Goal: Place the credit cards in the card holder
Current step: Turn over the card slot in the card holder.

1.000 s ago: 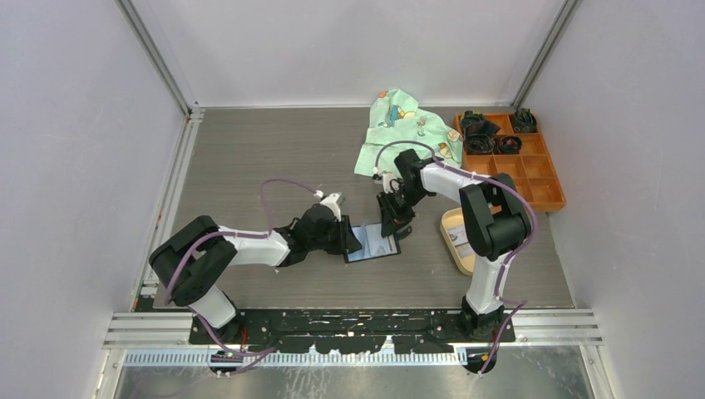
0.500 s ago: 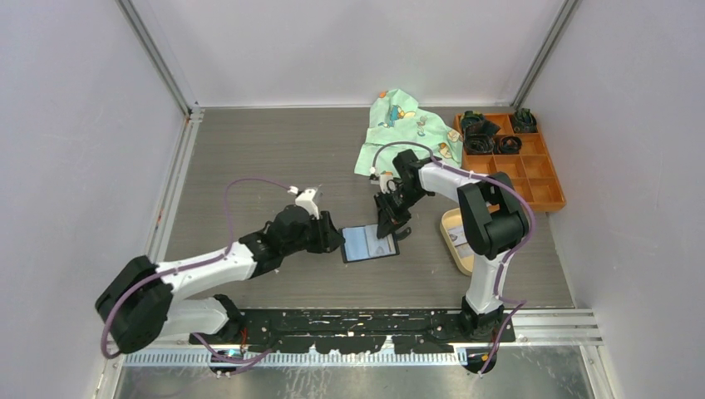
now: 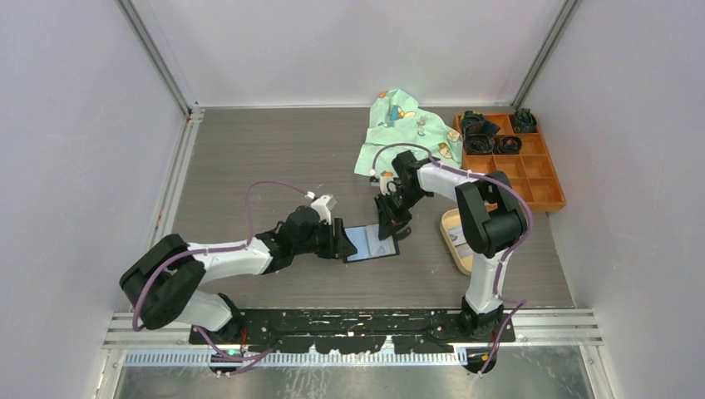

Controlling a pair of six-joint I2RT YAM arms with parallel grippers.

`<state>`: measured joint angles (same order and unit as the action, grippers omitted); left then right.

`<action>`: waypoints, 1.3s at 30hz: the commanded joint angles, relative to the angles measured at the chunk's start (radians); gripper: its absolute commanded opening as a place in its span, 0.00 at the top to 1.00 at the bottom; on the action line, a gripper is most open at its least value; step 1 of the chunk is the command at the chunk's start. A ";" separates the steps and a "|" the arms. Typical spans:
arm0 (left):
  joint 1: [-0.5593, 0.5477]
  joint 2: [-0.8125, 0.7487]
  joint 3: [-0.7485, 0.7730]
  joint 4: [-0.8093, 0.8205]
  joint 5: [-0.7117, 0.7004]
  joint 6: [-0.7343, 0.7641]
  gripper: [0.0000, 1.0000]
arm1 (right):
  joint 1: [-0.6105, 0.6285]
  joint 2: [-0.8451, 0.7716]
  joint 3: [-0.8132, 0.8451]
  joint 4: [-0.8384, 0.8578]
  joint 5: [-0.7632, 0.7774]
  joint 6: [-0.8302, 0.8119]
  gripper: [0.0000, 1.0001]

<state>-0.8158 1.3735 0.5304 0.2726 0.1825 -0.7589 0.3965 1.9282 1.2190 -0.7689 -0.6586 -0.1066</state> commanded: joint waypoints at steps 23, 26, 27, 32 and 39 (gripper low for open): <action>-0.009 -0.081 -0.044 0.144 -0.096 0.133 0.51 | 0.118 -0.376 -0.275 0.277 0.158 -0.537 0.33; -0.001 -0.139 -0.077 0.139 -0.113 0.152 0.50 | 0.163 -0.341 -0.263 0.301 0.247 -0.523 0.38; 0.003 -0.154 -0.087 0.139 -0.116 0.153 0.50 | 0.179 -0.327 -0.259 0.307 0.279 -0.522 0.39; 0.007 -0.199 -0.116 0.123 -0.115 0.150 0.50 | 0.254 -0.263 -0.225 0.308 0.426 -0.493 0.53; 0.008 -0.242 -0.126 0.100 -0.117 0.147 0.50 | 0.274 -0.266 -0.198 0.285 0.407 -0.451 0.83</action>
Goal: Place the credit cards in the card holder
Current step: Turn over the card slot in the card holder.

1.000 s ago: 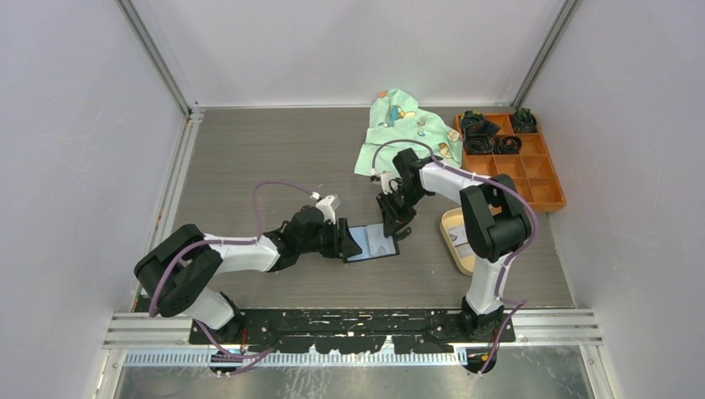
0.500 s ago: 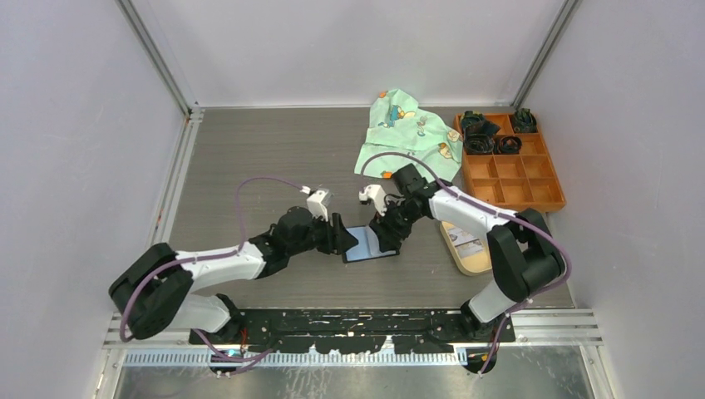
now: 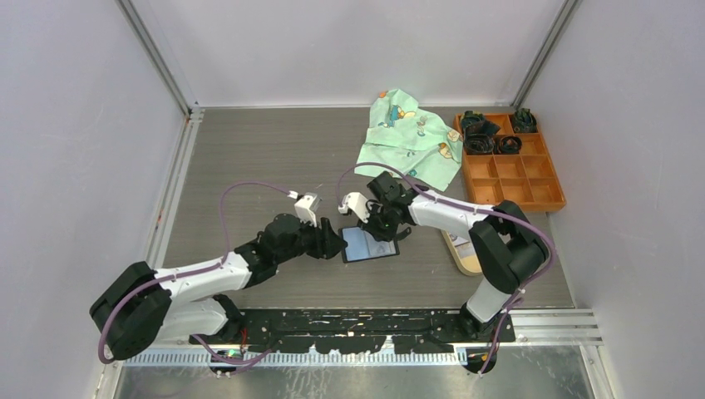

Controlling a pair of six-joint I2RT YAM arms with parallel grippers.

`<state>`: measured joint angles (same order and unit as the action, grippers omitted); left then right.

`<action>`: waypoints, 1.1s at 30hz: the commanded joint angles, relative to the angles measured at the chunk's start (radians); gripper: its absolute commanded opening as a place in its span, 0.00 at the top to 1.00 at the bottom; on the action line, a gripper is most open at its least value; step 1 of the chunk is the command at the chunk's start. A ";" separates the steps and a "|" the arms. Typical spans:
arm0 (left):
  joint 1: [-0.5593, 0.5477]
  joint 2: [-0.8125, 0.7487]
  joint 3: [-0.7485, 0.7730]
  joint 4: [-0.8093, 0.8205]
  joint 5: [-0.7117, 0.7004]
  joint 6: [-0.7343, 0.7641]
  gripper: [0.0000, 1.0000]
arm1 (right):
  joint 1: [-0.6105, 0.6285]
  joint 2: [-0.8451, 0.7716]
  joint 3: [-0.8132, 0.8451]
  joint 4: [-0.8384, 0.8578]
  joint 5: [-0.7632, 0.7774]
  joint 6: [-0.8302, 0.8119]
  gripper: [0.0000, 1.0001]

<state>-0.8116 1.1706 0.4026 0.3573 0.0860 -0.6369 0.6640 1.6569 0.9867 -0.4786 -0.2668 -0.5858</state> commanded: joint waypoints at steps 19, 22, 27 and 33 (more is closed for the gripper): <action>0.012 -0.126 -0.026 0.022 -0.022 -0.001 0.44 | -0.054 0.014 0.150 -0.170 -0.036 0.130 0.74; 0.013 -0.138 -0.038 0.025 -0.026 -0.003 0.43 | -0.063 0.072 0.179 -0.219 -0.040 0.154 0.69; 0.014 -0.136 -0.056 0.038 -0.015 -0.015 0.43 | -0.062 0.128 0.200 -0.238 -0.044 0.179 0.69; 0.015 -0.124 -0.064 0.054 -0.005 -0.023 0.43 | -0.061 0.172 0.221 -0.267 -0.143 0.198 0.69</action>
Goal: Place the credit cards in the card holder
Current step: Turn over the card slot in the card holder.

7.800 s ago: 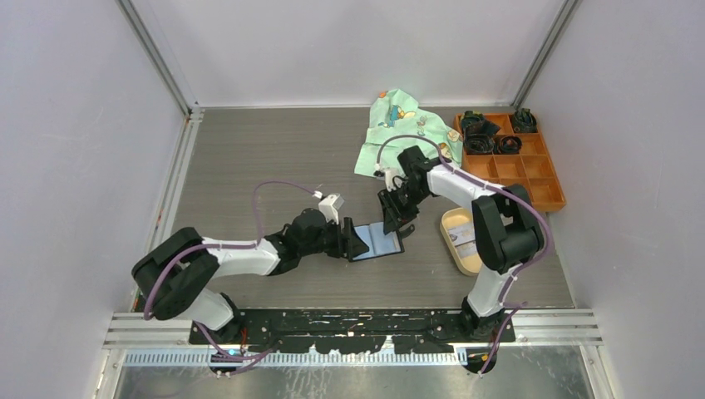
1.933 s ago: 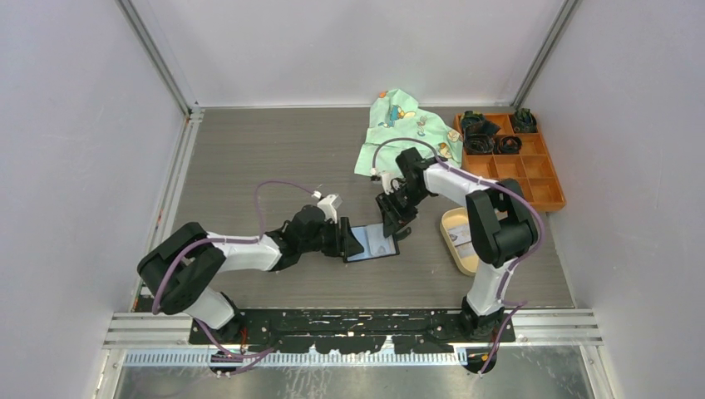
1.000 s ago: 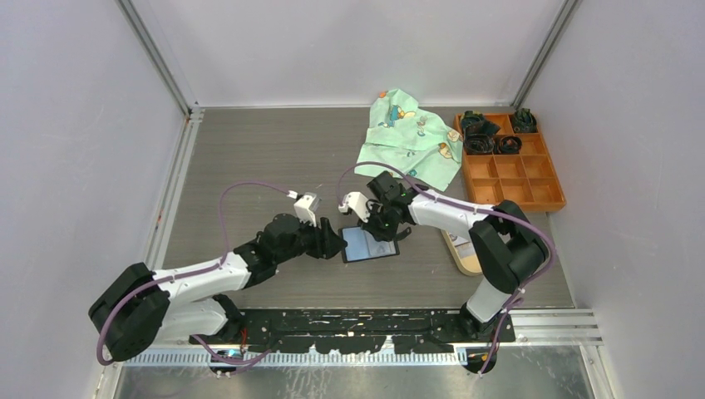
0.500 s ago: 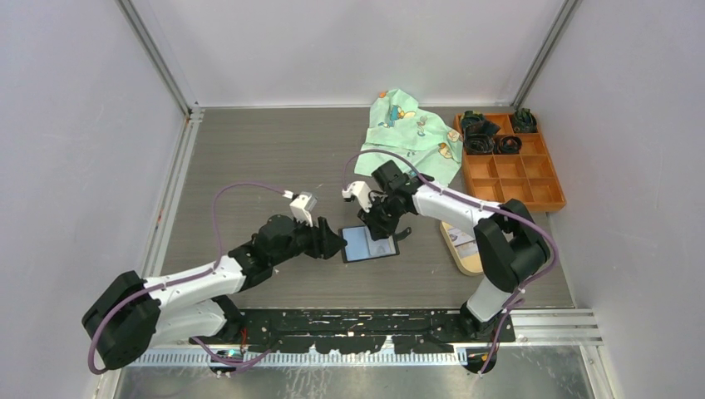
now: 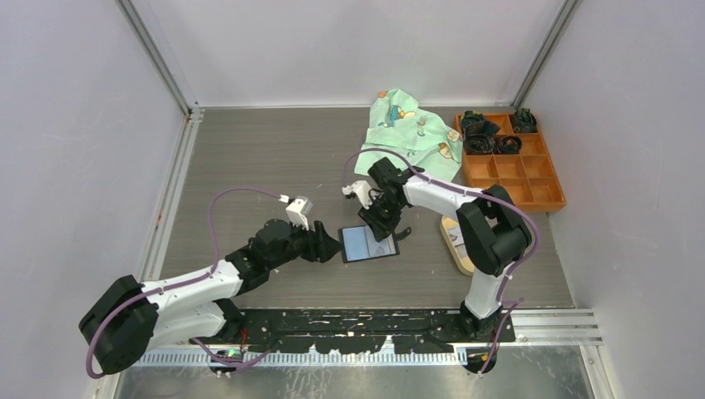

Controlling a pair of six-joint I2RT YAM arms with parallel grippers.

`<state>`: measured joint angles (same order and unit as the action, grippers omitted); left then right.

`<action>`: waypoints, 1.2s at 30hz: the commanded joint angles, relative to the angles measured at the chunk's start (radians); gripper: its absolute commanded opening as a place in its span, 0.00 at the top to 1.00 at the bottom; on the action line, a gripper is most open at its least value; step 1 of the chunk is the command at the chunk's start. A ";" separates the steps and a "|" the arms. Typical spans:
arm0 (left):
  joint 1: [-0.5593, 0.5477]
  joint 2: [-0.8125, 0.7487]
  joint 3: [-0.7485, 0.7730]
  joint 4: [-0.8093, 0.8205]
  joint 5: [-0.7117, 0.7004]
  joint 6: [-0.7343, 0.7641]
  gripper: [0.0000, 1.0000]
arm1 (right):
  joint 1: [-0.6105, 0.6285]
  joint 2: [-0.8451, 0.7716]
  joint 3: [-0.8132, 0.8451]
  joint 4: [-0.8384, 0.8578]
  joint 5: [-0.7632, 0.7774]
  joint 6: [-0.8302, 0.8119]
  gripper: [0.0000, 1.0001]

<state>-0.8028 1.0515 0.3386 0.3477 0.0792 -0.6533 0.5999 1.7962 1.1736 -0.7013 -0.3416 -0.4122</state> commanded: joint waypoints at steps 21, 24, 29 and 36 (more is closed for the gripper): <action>0.007 0.058 0.006 0.111 0.045 -0.029 0.41 | -0.001 0.049 0.072 -0.050 -0.174 0.079 0.64; 0.007 0.112 0.014 0.130 0.062 -0.034 0.42 | 0.001 0.087 0.098 -0.037 -0.189 0.128 0.64; 0.017 0.092 0.002 0.086 0.022 -0.027 0.43 | 0.004 0.136 0.148 -0.032 -0.231 0.180 0.65; 0.020 -0.063 -0.034 -0.048 -0.060 0.003 0.42 | 0.062 0.175 0.246 -0.047 -0.271 0.186 0.65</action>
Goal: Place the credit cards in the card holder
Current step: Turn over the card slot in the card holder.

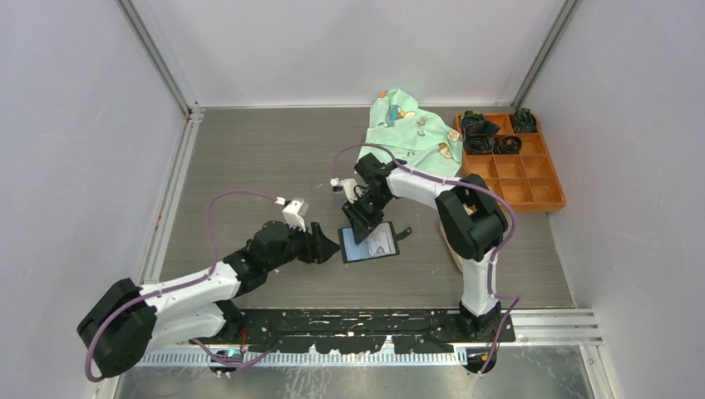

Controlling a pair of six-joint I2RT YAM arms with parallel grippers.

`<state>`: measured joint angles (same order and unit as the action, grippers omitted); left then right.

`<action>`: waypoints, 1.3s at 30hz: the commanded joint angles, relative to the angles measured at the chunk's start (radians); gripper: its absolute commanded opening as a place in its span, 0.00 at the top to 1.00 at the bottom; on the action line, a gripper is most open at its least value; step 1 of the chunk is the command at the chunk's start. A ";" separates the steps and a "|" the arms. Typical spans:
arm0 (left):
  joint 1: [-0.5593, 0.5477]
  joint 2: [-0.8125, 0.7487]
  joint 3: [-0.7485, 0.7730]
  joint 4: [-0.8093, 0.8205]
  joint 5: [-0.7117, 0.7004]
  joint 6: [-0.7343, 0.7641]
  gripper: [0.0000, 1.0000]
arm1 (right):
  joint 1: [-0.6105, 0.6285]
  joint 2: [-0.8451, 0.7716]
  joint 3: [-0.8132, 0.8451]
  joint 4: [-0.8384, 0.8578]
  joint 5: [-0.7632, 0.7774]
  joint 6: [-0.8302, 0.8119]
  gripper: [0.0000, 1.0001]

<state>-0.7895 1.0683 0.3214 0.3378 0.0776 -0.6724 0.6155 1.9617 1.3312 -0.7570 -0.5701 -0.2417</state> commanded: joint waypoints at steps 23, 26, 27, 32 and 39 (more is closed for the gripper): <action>0.007 -0.161 -0.055 -0.012 -0.021 -0.002 0.43 | -0.091 -0.231 -0.047 -0.128 0.219 -0.202 0.67; 0.007 -0.090 -0.044 0.059 0.015 -0.021 0.43 | -0.090 -0.206 -0.046 -0.108 0.182 -0.170 0.68; 0.007 -0.061 -0.042 0.090 0.027 -0.029 0.43 | -0.089 -0.188 -0.037 -0.110 0.173 -0.160 0.68; 0.007 0.028 -0.025 0.168 0.062 -0.055 0.43 | -0.089 -0.126 -0.025 -0.113 0.146 -0.132 0.71; 0.007 0.140 0.027 0.205 0.100 -0.063 0.44 | -0.087 -0.064 -0.005 -0.112 0.132 -0.103 0.78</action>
<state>-0.7868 1.1774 0.2909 0.4305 0.1410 -0.7269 0.5278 1.8862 1.2835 -0.8745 -0.4072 -0.3717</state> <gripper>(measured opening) 0.566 0.230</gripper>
